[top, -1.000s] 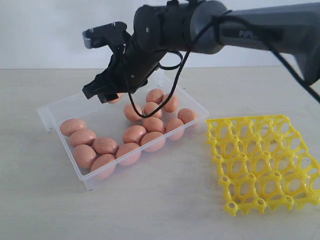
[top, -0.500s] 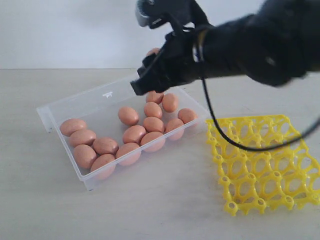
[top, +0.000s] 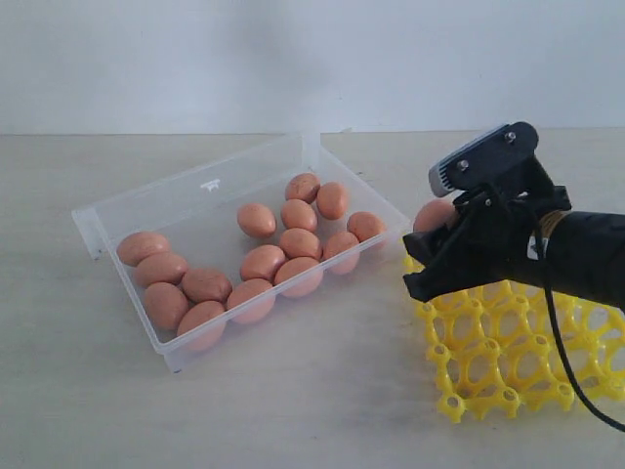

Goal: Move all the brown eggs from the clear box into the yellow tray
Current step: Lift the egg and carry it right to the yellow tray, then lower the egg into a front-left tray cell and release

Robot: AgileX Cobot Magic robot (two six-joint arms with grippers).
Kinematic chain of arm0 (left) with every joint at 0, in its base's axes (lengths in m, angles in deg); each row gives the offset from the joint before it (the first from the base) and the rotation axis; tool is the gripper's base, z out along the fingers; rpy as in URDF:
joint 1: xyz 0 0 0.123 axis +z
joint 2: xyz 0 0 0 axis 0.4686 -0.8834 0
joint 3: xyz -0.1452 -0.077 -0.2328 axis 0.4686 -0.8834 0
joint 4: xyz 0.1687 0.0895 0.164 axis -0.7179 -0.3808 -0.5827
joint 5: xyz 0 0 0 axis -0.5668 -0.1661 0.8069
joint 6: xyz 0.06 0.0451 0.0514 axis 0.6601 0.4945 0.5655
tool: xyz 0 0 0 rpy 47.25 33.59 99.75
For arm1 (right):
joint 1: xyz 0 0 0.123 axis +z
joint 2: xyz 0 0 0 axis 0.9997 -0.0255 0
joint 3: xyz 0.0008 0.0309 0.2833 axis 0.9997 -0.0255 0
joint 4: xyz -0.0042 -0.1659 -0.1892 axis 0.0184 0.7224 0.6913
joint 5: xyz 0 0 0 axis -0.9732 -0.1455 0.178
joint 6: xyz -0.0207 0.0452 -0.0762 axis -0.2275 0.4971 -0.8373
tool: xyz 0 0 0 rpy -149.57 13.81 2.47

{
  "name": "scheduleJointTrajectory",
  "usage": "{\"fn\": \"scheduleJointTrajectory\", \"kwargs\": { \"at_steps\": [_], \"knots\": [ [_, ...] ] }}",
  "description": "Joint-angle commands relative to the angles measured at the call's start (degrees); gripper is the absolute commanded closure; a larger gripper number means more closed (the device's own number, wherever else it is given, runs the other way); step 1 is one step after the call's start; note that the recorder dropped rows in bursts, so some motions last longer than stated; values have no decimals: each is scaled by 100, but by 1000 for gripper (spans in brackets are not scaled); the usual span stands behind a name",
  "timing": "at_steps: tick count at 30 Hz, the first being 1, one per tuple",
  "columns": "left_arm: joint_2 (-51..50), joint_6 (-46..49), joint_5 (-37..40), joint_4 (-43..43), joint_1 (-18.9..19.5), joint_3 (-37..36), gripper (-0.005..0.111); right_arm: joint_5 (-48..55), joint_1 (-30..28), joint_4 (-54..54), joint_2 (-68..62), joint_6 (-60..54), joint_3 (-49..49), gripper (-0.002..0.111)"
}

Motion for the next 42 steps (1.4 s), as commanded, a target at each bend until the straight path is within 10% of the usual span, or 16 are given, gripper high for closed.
{"fn": "scheduleJointTrajectory", "kwargs": {
  "at_steps": [1, 26, 42],
  "knots": [
    [23, 14, -100, -1, -4, 19, 103, -369, -30, -108, -380, -398, 3, 109],
    [23, 14, -87, -1, -4, 19, 103, -1361, -41, -1320, -1276, -1433, 16, 108],
    [23, 14, -87, -1, -4, 19, 103, -1521, -41, -1388, -1377, -1621, 16, 76]
  ]
}}
